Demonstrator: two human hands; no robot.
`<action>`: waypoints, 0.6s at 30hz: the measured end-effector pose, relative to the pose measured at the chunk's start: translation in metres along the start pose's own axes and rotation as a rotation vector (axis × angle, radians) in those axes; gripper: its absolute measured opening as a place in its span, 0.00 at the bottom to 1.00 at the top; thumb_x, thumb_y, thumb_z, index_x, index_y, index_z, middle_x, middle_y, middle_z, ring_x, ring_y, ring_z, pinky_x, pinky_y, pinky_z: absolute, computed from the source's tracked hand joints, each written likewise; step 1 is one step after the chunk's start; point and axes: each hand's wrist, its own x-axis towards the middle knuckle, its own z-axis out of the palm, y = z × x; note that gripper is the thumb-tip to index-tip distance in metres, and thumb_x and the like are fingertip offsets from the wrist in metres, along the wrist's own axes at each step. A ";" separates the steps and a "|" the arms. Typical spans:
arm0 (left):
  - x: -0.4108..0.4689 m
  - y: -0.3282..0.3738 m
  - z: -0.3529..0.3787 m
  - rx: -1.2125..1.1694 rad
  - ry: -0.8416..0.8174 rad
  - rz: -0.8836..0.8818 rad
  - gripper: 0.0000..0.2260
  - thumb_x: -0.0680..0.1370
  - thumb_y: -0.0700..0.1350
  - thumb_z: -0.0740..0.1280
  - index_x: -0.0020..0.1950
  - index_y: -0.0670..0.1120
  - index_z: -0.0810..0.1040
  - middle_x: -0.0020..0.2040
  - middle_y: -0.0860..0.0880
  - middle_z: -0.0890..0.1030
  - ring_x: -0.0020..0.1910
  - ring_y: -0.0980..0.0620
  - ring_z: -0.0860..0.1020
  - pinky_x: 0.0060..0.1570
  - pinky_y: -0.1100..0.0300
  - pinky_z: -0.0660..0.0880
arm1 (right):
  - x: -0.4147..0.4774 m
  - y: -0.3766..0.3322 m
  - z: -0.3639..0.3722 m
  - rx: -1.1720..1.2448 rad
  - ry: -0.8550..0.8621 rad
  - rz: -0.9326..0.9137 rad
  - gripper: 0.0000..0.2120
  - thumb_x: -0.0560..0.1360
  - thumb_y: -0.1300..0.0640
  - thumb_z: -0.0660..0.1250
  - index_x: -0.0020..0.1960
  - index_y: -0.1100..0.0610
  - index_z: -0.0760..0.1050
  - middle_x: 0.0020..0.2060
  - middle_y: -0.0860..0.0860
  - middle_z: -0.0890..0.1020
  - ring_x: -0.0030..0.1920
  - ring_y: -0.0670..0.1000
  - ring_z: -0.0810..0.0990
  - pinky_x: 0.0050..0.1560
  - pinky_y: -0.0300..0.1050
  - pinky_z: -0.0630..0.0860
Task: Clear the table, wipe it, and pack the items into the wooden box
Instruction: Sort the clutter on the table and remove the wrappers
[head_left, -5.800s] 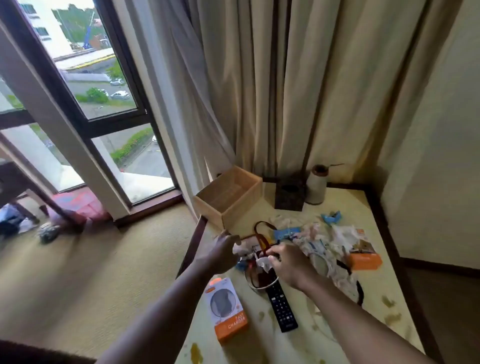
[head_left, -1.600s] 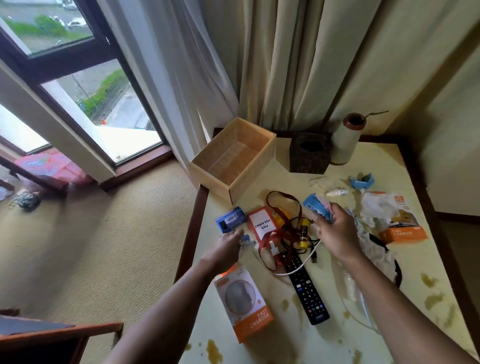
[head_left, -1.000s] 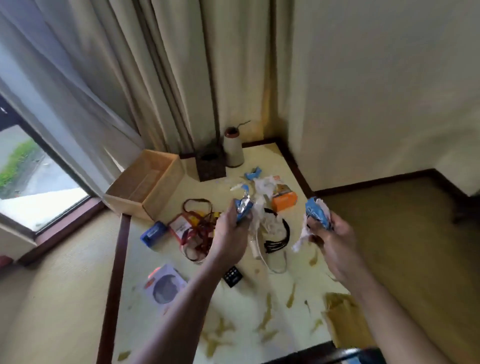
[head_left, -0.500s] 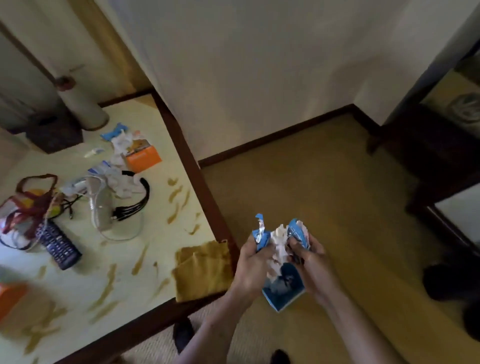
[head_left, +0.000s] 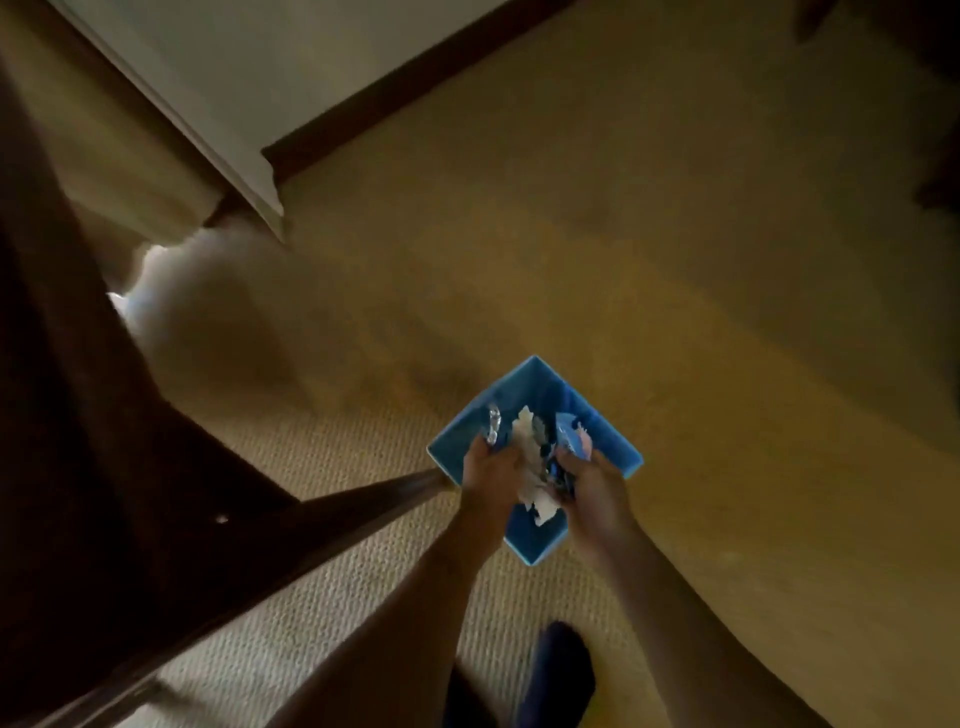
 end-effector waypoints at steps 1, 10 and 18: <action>0.020 -0.011 0.003 0.038 0.013 -0.010 0.07 0.82 0.36 0.63 0.58 0.44 0.75 0.51 0.47 0.81 0.49 0.47 0.80 0.55 0.48 0.79 | 0.020 0.009 -0.001 -0.008 0.027 0.025 0.17 0.82 0.64 0.62 0.70 0.59 0.74 0.57 0.61 0.84 0.54 0.59 0.85 0.46 0.50 0.82; 0.137 -0.070 0.024 0.168 -0.009 -0.152 0.16 0.80 0.42 0.68 0.67 0.40 0.78 0.54 0.43 0.84 0.51 0.43 0.82 0.49 0.51 0.80 | 0.155 0.054 -0.002 -0.135 0.033 0.078 0.08 0.79 0.56 0.63 0.56 0.55 0.78 0.54 0.59 0.84 0.56 0.62 0.83 0.47 0.51 0.81; 0.106 -0.054 0.013 0.465 0.020 0.028 0.14 0.84 0.48 0.59 0.61 0.47 0.82 0.61 0.44 0.83 0.58 0.42 0.79 0.53 0.55 0.70 | 0.104 0.031 -0.010 -0.124 0.021 0.165 0.13 0.82 0.54 0.61 0.54 0.61 0.81 0.46 0.59 0.86 0.47 0.58 0.83 0.44 0.51 0.79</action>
